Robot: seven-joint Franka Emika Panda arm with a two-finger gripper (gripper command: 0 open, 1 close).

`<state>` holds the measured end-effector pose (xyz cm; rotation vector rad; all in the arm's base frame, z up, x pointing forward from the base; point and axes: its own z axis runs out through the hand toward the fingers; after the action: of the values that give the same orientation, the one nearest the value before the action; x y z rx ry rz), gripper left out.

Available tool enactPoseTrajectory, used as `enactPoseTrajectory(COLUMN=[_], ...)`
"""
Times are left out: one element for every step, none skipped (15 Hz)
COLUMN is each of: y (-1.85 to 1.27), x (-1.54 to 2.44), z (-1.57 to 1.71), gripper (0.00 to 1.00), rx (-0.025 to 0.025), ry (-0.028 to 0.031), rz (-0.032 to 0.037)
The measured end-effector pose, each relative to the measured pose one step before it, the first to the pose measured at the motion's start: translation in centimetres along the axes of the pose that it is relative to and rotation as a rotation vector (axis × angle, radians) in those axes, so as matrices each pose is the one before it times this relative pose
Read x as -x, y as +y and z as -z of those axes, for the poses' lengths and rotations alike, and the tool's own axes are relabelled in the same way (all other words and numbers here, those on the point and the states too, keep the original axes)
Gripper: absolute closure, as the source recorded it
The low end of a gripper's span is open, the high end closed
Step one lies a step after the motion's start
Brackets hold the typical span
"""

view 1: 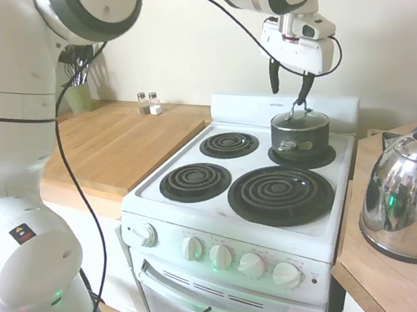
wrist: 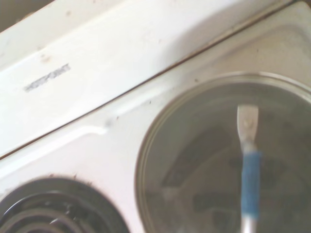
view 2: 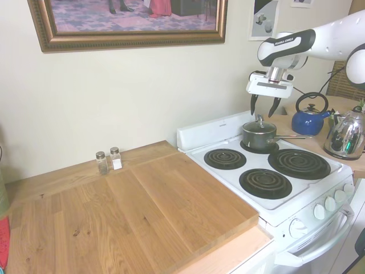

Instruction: Uncover the lid of the pot

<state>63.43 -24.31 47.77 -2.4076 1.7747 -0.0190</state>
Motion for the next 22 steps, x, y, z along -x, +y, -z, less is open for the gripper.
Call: enactPoseTrajectory(y=[-0.285,-0.248,-0.147,-0.128,-0.095,-0.088,-0.102,-0.173,-0.128,-0.079,-0.012,0.005,-0.013,0.002,0.116,0.234,0.202,0.121,0.021,-0.014,0.033,0.073], x=[-0.268,-0.121,0.010,0.009,-0.022,-0.029,-0.059,-0.069,-0.105,-0.127,-0.049,-0.027,0.001,-0.037,-0.135,-0.283,-0.295,-0.244,-0.116,-0.053,-0.074,-0.136], z=[-0.281,-0.124,0.045,0.068,0.096,-0.049,-0.236,-0.267,-0.187,-0.056,0.023,0.132,0.109,0.017,-0.073,-0.181,-0.263,-0.299,-0.284,-0.189,-0.044,-0.019], gripper=[1.00,1.00,1.00,1.00,1.00,1.00,1.00,1.00,1.00,1.00,1.00,1.00,1.00,1.00,1.00,1.00,1.00,1.00,1.00,1.00,1.00,1.00], rx=[0.00315,0.00207,0.00346,0.00152,0.00043,0.00360,0.00283,0.00202,0.00396,-0.00031,-0.00032,0.00039,-0.00070,-0.00215,0.00060,0.00225,0.00210,0.00110,0.00244,0.00232,0.00124,0.00103], ry=[0.00077,0.00036,-0.00246,-0.00089,0.00003,-0.00462,-0.00762,-0.00701,-0.00659,-0.00335,-0.00279,-0.00224,-0.00167,-0.00329,-0.00378,-0.00628,-0.00599,-0.00524,-0.00309,-0.00122,0.00066,0.00112], rz=[0.00057,0.00157,0.00204,0.00165,0.00100,0.00019,-0.00121,-0.00010,0.00031,0.00065,0.00178,0.00182,0.00303,0.00329,0.00325,0.00147,0.00011,0.00038,0.00216,0.00213,0.00228,0.00353])
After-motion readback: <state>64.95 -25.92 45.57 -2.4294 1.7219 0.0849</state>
